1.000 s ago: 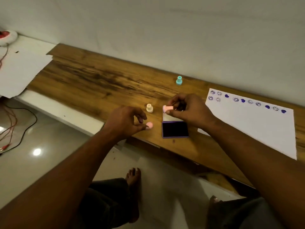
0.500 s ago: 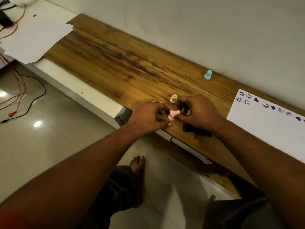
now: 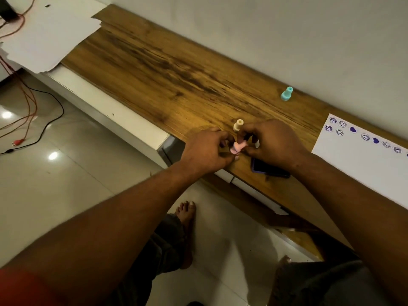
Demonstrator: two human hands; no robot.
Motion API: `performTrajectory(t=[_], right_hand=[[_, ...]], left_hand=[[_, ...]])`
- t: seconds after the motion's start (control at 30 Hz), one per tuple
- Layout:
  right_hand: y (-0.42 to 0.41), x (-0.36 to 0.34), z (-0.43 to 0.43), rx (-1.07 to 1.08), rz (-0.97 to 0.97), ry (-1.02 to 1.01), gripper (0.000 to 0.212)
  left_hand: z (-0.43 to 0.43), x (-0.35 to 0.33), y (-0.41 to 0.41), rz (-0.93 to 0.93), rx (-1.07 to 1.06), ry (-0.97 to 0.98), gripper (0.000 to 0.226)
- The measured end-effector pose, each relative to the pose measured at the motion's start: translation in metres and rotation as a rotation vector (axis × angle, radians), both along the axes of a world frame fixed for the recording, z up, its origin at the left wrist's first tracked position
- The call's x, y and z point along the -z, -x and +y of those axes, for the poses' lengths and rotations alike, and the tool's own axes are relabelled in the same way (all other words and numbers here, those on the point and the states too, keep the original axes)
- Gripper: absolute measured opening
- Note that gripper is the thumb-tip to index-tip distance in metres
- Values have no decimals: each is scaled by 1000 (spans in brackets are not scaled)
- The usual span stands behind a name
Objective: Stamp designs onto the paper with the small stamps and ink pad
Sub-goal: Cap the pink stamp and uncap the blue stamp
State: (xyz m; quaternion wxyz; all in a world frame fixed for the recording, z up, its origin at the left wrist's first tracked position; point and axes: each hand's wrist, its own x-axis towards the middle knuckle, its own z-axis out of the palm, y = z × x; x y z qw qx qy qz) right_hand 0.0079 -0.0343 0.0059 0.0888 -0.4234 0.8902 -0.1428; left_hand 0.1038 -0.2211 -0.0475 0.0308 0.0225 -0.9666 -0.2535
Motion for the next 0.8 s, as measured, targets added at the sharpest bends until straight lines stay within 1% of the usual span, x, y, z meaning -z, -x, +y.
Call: performTrajectory(t=[0.37,0.5,0.63,0.8], right_hand=[[-5,-5,-5,-83,133,-54,21],[-9,-14,-12,-167,232,-164,19],[-12,-15,-18,-252,355,-310,25],[-10,-14,-21,-268,350,-341,29]], left_hand=[[2,-3,3,19,7,-17,37],[4,-4,5,0,-8,-19,26],[5,-1,8,-27,-27,-7,31],[4,-1,8,-52,-23,11,34]])
